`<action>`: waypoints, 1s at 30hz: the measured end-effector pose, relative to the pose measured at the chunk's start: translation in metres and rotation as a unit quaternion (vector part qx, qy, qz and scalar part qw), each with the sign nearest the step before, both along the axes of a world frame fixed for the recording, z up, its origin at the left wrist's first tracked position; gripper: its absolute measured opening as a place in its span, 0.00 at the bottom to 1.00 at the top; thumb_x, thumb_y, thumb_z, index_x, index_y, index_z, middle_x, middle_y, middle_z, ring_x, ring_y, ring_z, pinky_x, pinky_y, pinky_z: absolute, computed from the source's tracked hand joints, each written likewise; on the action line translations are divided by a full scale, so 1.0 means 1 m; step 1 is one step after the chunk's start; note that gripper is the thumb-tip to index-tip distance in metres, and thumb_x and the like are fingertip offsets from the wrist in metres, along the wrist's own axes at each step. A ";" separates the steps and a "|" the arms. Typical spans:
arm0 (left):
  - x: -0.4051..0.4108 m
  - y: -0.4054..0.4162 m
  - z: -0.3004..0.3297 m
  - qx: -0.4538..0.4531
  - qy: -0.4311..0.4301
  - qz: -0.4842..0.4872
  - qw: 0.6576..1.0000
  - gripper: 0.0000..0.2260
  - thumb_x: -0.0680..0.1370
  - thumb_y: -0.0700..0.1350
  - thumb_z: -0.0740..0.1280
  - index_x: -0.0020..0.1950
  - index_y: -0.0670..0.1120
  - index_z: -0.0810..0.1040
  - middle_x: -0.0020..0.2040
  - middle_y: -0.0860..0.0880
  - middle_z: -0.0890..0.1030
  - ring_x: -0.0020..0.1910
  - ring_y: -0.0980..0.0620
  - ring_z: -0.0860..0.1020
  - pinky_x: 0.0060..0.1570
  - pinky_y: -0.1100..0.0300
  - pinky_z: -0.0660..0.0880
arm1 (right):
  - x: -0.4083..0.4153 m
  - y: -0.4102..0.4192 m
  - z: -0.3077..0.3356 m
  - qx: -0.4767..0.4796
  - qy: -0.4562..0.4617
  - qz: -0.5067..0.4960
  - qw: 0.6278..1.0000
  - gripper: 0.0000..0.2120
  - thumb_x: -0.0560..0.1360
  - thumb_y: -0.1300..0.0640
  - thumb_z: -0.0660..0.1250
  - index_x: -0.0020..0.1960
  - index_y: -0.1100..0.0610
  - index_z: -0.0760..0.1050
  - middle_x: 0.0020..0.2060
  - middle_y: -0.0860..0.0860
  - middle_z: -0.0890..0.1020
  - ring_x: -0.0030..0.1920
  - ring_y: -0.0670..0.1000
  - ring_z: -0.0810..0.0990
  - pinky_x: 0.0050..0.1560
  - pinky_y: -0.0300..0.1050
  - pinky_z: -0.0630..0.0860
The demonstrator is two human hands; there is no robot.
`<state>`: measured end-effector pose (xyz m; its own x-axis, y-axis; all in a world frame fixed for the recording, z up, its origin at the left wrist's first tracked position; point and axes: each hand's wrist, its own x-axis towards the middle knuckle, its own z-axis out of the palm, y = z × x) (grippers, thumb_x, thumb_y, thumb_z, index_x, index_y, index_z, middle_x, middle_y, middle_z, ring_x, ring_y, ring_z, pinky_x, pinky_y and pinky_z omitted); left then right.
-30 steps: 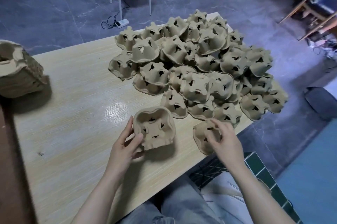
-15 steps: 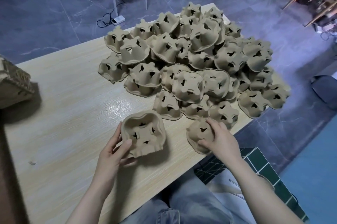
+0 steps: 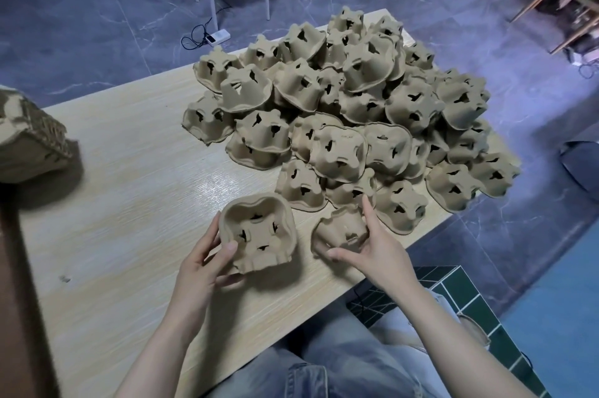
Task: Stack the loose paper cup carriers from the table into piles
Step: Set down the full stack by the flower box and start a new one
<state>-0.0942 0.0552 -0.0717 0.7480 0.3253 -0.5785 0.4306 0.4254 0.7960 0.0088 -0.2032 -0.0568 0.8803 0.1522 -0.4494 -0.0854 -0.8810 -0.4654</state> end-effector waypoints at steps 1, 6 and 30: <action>0.000 0.000 0.001 0.000 -0.001 -0.001 1.000 0.25 0.76 0.42 0.69 0.71 0.59 0.72 0.63 0.59 0.80 0.53 0.56 0.83 0.56 0.37 0.78 | 0.002 0.000 0.002 -0.004 0.008 0.004 1.000 0.57 0.59 0.23 0.66 0.78 0.38 0.40 0.47 0.45 0.79 0.43 0.48 0.79 0.42 0.46 0.75; 0.000 -0.001 0.005 0.005 -0.001 -0.006 1.000 0.25 0.76 0.42 0.69 0.72 0.59 0.72 0.63 0.58 0.80 0.52 0.57 0.83 0.55 0.38 0.78 | 0.014 -0.003 0.007 0.008 0.021 0.034 0.999 0.33 0.75 0.38 0.65 0.76 0.40 0.58 0.44 0.46 0.77 0.41 0.48 0.76 0.46 0.47 0.76; -0.001 -0.008 0.001 0.026 -0.011 0.036 0.999 0.27 0.78 0.40 0.67 0.72 0.62 0.67 0.63 0.54 0.80 0.46 0.54 0.85 0.43 0.53 0.82 | -0.005 0.028 0.055 0.289 -0.176 0.005 0.941 0.17 0.69 0.65 0.76 0.50 0.48 0.79 0.46 0.45 0.79 0.38 0.48 0.78 0.39 0.31 0.69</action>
<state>-0.0953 0.0468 -0.0705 0.7346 0.4075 -0.5425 0.3818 0.4127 0.8270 0.0036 -0.1756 -0.0016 0.9561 0.2914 0.0299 0.1706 -0.4711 -0.8654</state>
